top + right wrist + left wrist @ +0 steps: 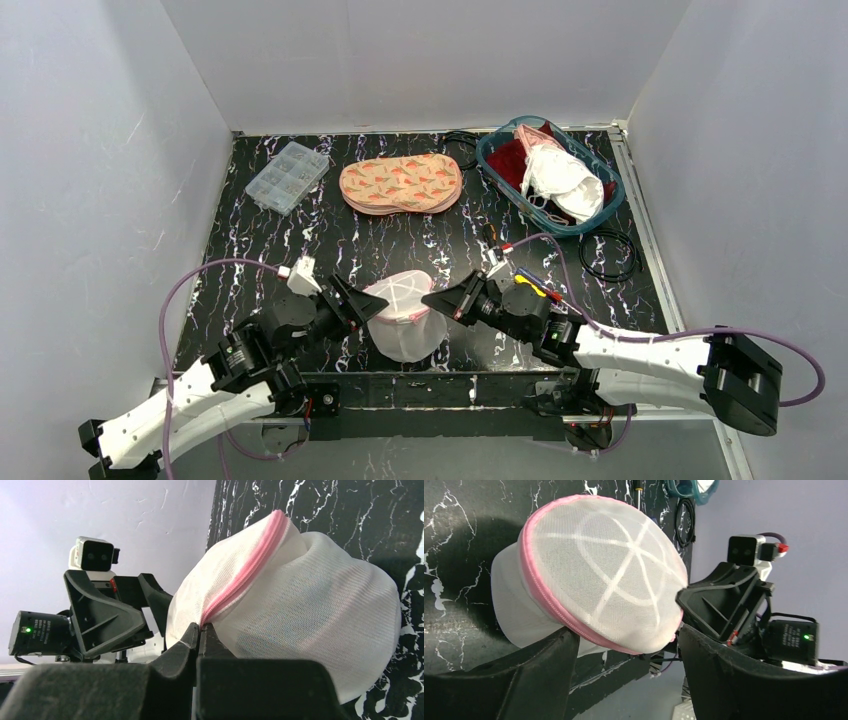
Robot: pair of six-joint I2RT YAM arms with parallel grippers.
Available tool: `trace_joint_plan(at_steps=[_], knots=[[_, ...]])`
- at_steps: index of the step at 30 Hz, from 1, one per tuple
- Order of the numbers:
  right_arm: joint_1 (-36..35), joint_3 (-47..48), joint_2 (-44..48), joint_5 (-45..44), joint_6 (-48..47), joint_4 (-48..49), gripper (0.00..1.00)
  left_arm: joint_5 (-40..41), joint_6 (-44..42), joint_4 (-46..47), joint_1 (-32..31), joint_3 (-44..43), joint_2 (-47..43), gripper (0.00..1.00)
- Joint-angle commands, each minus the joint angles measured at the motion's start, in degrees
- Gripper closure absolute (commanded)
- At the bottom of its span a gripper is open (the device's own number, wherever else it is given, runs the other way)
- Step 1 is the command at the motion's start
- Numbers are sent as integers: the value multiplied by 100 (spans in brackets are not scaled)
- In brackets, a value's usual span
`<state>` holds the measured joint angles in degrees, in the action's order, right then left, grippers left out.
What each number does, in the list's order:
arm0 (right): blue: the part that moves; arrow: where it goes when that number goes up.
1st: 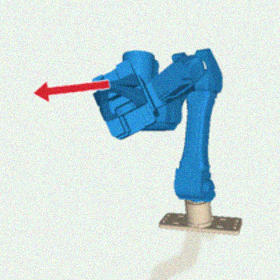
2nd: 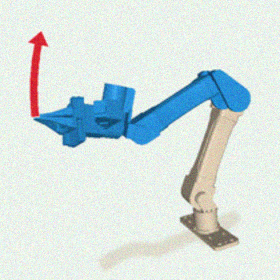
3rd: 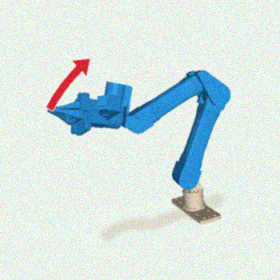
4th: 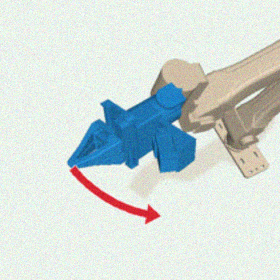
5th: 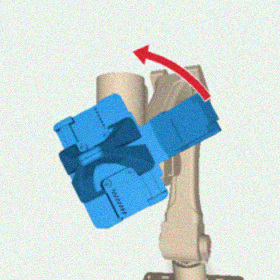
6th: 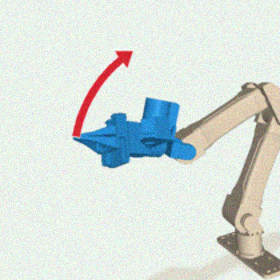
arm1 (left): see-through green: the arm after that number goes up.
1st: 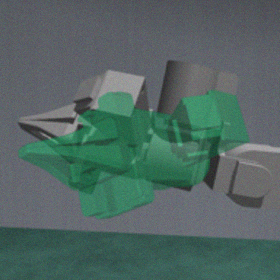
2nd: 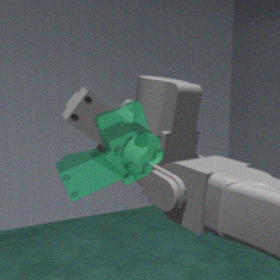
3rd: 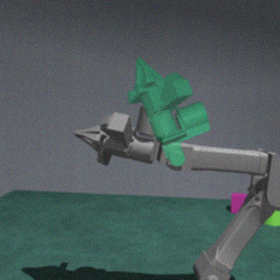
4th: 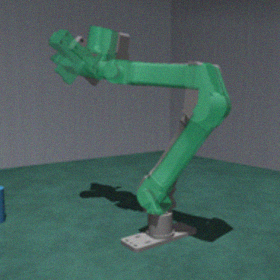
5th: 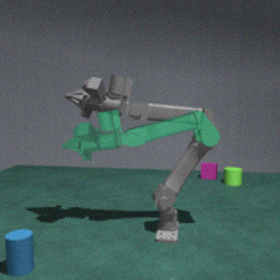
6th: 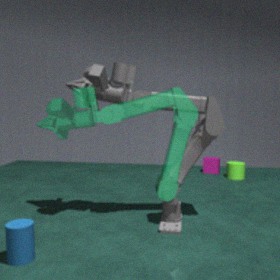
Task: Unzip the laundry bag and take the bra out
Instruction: Unzip the laundry bag at the center of the board.
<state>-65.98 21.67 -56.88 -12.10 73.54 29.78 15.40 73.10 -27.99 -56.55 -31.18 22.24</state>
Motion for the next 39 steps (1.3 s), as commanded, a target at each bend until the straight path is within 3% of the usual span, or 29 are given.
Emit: trace_joint_plan(at_steps=[1,6,12,14,19,21,23,25,28,30,34,39], knots=[[26,-175,94,-83,37,435,99,-251,191,-36,9,75,-163,30],[24,-280,9,-32,148,685,99,-606,541,796,9,425,134,33],[25,-292,42,-4,111,647,99,-798,559,1058,5,242,883,39],[26,-303,85,-10,81,621,99,-757,542,1002,4,190,1024,48],[30,-217,364,70,-313,139,99,-355,644,628,9,161,871,82],[16,-62,623,87,-697,-453,68,-184,660,419,6,80,758,96],[20,205,940,57,-1191,-1271,38,-17,662,191,11,-49,687,100],[19,532,1250,-7,-1784,-2078,25,133,679,-59,5,-228,664,100],[17,1174,1534,-98,-2647,-3223,21,404,691,-392,4,-537,695,100],[16,1353,1641,116,-3026,-3315,21,526,571,-412,10,-762,746,100],[15,1234,1753,827,-3195,-2182,18,590,52,-320,9,-1262,1019,100],[22,1137,1135,1627,-3026,-944,15,222,-832,-639,5,-2283,1608,100]])
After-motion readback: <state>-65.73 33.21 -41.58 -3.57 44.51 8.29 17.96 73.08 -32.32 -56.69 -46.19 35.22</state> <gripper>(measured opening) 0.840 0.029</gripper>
